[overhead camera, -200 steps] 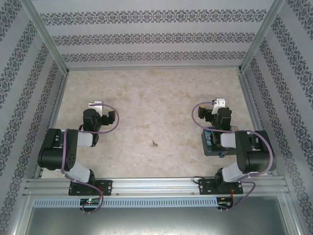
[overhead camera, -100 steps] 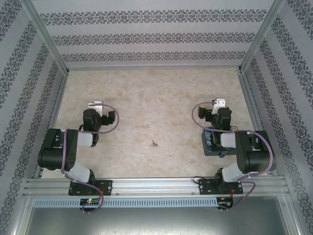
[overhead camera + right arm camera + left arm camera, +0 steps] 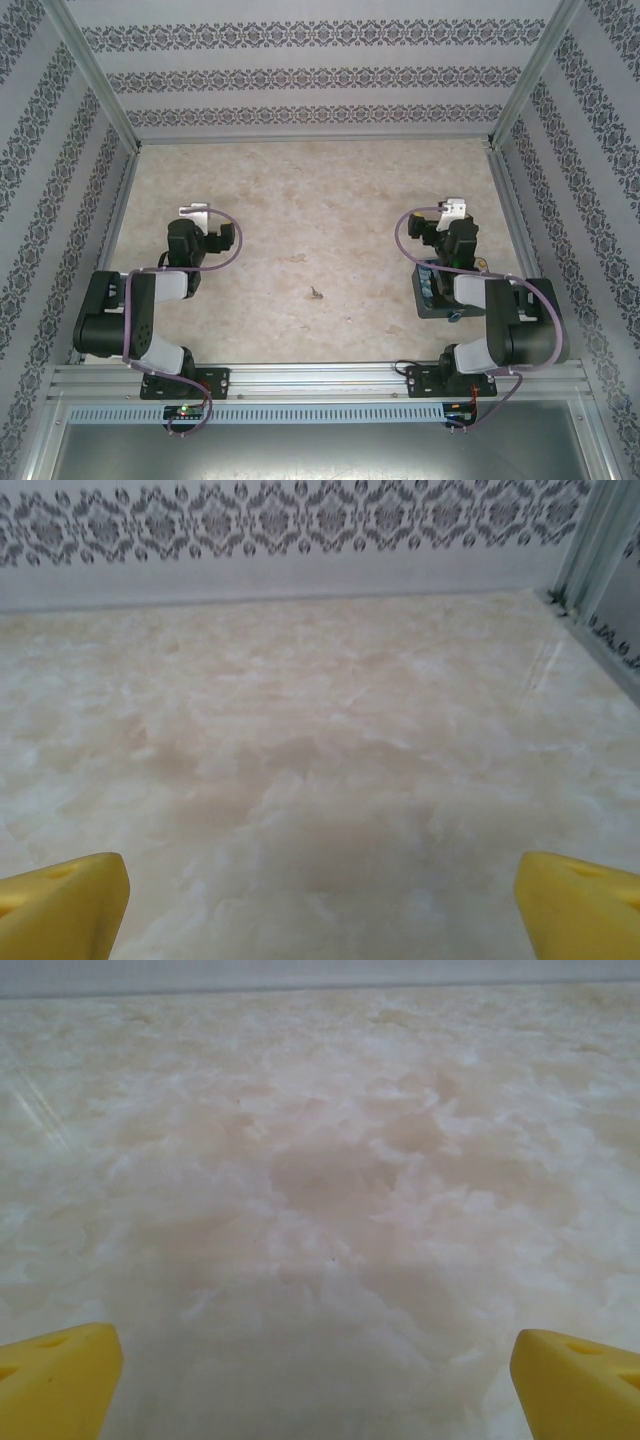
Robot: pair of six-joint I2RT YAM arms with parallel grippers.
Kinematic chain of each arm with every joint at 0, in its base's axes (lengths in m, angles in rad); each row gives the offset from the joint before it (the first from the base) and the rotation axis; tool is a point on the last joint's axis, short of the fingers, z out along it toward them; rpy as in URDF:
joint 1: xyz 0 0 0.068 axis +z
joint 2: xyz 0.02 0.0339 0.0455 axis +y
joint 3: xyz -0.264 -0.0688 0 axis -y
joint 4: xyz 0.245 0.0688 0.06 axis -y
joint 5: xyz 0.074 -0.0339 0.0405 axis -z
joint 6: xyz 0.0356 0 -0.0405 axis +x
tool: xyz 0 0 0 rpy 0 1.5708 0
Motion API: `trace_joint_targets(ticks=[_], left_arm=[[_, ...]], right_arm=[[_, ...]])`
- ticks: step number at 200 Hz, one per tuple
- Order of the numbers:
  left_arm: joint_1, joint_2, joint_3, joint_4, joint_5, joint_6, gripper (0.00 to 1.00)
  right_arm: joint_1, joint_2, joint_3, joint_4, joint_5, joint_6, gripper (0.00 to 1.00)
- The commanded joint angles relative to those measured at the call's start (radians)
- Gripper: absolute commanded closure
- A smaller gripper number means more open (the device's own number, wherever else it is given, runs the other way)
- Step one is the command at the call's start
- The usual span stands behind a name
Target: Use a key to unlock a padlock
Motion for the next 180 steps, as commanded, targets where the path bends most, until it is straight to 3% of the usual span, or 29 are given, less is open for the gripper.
trace_joint_targets(ticks=[1, 27, 47, 76, 104, 133, 180], left_arm=[[0.01, -0.051, 0.036, -0.08, -0.006, -0.006, 0.0], [0.011, -0.106, 0.094, -0.217, 0.0, -0.012, 0.0], [0.01, -0.134, 0.178, -0.372, 0.034, -0.042, 0.0], [0.0, -0.162, 0.301, -0.583, 0.092, -0.151, 0.0], [-0.032, -0.183, 0.38, -0.699, 0.147, -0.321, 0.0], [-0.134, -0.169, 0.47, -0.823, 0.18, -0.425, 0.0], [-0.394, -0.107, 0.582, -0.904, 0.111, -0.495, 0.0]], right_arm=[[-0.008, -0.062, -0.005, -0.04, 0.044, 0.028, 0.02], [-0.009, -0.151, 0.058, -0.247, 0.12, 0.087, 0.02], [-0.016, -0.222, 0.085, -0.364, 0.224, 0.248, 0.02], [-0.092, -0.333, 0.16, -0.65, 0.086, 0.42, 0.02], [-0.179, -0.382, 0.284, -1.083, 0.109, 0.579, 0.02], [-0.309, -0.415, 0.333, -1.326, 0.117, 0.632, 0.02], [-0.489, -0.424, 0.3, -1.413, 0.045, 0.637, 0.02]])
